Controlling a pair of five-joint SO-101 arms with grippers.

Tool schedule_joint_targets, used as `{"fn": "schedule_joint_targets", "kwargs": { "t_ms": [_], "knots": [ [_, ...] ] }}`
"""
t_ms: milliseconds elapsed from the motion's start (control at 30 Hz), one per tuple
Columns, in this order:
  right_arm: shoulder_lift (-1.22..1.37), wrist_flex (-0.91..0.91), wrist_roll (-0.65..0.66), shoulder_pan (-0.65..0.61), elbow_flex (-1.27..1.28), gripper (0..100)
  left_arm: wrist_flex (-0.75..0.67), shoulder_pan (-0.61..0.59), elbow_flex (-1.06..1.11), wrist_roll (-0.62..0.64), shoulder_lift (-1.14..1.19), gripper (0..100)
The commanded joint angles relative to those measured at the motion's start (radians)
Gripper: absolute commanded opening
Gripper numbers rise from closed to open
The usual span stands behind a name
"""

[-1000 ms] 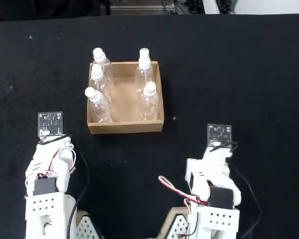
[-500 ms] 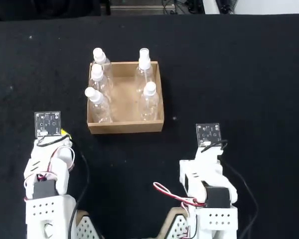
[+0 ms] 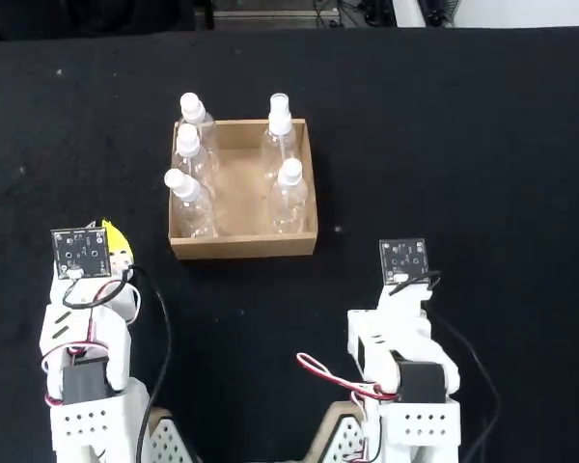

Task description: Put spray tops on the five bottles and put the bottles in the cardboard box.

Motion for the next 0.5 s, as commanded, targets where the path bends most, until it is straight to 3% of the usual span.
{"fn": "schedule_joint_targets", "kwargs": {
  "t_ms": [0, 267, 367, 467],
  "knots": [
    [-0.096, 0.006, 0.002, -0.018, -0.002, 1.1, 0.003, 0.015, 0.016, -0.006, -0.018, 3],
    [-0.096, 0.006, 0.002, -0.018, -0.002, 1.1, 0.052, 0.01, 0.016, -0.006, -0.011, 3],
    [-0.096, 0.006, 0.002, -0.018, -0.002, 1.1, 0.256, 0.008, 0.016, -0.006, -0.009, 3],
    [-0.096, 0.006, 0.002, -0.018, -0.002, 1.1, 0.595, 0.01, 0.016, -0.006, -0.009, 3]
  ]
}}
